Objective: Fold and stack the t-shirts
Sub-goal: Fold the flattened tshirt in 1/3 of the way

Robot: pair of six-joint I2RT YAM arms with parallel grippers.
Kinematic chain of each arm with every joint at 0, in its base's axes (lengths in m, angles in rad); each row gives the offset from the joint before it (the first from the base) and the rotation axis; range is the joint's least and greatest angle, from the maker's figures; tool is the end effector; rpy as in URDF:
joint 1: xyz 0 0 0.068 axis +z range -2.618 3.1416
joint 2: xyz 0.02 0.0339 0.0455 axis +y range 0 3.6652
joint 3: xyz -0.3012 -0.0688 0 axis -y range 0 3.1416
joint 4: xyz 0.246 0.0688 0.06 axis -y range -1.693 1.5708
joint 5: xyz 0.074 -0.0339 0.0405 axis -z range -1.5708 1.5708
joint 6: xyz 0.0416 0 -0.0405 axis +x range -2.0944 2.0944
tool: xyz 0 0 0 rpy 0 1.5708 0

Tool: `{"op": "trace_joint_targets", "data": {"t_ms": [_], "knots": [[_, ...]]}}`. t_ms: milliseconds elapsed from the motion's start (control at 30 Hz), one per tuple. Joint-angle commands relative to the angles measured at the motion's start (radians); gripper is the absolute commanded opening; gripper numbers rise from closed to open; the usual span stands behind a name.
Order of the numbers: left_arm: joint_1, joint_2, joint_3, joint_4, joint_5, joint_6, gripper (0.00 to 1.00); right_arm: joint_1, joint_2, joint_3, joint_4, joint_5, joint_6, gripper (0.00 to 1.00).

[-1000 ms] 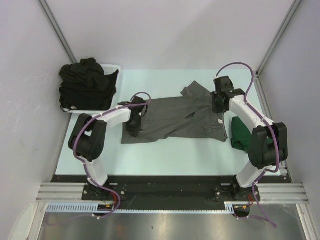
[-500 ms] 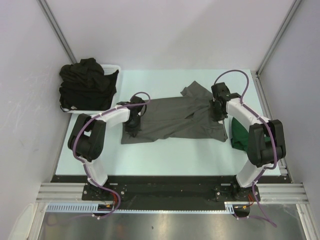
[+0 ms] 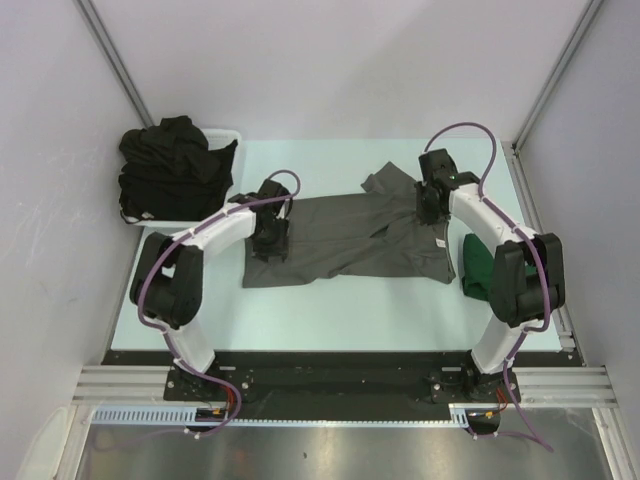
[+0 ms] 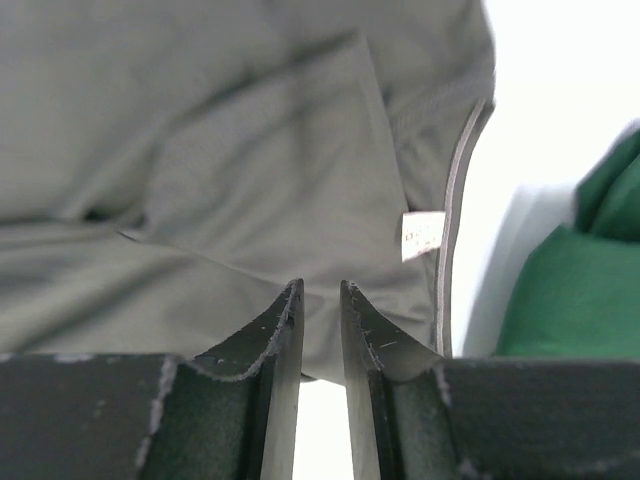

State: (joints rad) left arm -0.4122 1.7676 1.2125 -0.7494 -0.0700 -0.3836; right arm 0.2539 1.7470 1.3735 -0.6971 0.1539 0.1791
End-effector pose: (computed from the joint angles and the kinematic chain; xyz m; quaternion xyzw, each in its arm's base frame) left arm 0.3218 -0.1375 0.2188 0.0095 0.9905 -0.0194 0.1357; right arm 0.3684 0.0890 0.2751 -0.0171 0.9661 -0.0197 0.2570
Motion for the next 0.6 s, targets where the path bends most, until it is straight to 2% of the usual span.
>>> {"op": "trace_joint_targets", "data": {"t_ms": [0,133,167,333,567], "knots": [[-0.004,-0.099,0.102,0.002,0.01,0.034,0.53,0.005,0.008,0.104,0.06,0.019,-0.021,0.27],[-0.004,-0.117,0.201,0.015,-0.013,0.054,0.56,0.001,0.097,0.208,0.079,0.018,-0.056,0.29],[-0.004,-0.117,0.217,0.018,-0.01,0.057,0.57,-0.004,0.123,0.281,0.073,0.019,-0.067,0.29],[-0.004,-0.132,0.303,0.044,0.085,0.057,0.57,-0.015,0.29,0.488,0.04,-0.008,-0.092,0.29],[-0.007,-0.217,0.236,0.133,0.19,0.014,0.62,-0.019,0.476,0.754,0.057,-0.043,-0.119,0.33]]}}
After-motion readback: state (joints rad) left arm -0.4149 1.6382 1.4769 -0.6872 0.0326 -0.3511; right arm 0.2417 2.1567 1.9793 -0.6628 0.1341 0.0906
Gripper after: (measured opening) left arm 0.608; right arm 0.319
